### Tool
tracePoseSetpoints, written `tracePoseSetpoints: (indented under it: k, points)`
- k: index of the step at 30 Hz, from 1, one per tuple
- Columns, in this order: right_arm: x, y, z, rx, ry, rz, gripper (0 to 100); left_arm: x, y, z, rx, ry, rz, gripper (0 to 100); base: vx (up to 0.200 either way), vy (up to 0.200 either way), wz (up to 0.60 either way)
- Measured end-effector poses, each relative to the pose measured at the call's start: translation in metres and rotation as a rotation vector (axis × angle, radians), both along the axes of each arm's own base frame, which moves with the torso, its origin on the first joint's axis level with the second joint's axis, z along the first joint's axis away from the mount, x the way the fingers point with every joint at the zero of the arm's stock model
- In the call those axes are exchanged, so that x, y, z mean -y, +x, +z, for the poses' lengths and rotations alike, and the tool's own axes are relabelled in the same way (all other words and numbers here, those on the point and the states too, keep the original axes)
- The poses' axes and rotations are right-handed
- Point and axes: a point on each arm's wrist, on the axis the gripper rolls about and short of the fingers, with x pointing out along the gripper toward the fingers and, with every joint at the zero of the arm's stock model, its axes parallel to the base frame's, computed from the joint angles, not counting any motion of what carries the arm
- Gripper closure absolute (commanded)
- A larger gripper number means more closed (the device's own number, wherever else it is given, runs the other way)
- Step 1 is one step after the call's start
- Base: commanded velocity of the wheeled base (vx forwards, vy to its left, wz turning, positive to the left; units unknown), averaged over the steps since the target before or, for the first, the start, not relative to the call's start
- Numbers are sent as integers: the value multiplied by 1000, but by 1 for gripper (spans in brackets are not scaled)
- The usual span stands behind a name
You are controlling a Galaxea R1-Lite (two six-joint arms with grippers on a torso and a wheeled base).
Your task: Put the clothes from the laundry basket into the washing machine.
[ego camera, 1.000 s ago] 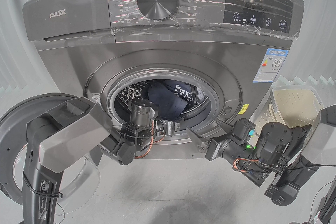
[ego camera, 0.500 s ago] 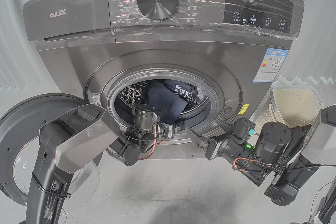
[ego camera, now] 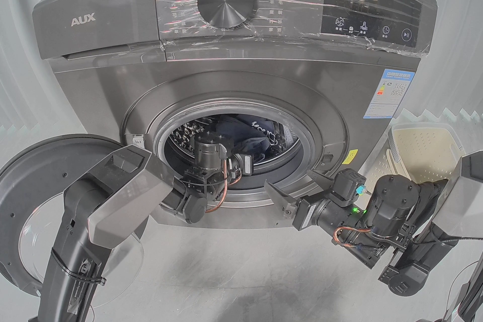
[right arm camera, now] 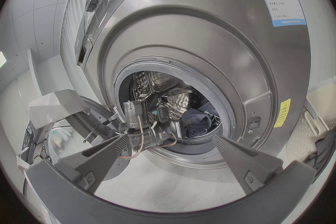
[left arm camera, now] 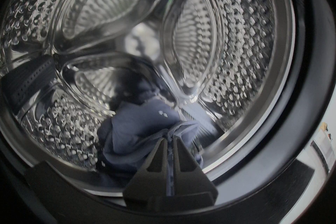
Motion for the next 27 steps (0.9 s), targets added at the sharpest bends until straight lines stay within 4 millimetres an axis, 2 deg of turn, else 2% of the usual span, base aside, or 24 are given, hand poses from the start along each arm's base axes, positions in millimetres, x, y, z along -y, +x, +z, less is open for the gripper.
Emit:
tracePoseSetpoints:
  k: [8,13,16,17,27]
  points:
    - [-2,-1,1,4,3,5,0,0,27,23,150,-105,52,100,0,0,0]
    - [-2,-1,1,4,4,6,0,3,42,24,212,-152,71,100,0,0,0]
    - [-2,-1,1,5,4,6,0,2,49,17,229,-166,87,100,0,0,0]
    - [-2,-1,1,5,5,7,0,2,50,15,229,-166,89,0,0,0,0]
    - [-2,-1,1,5,5,6,0,6,47,-1,176,-173,84,0,0,0,0]
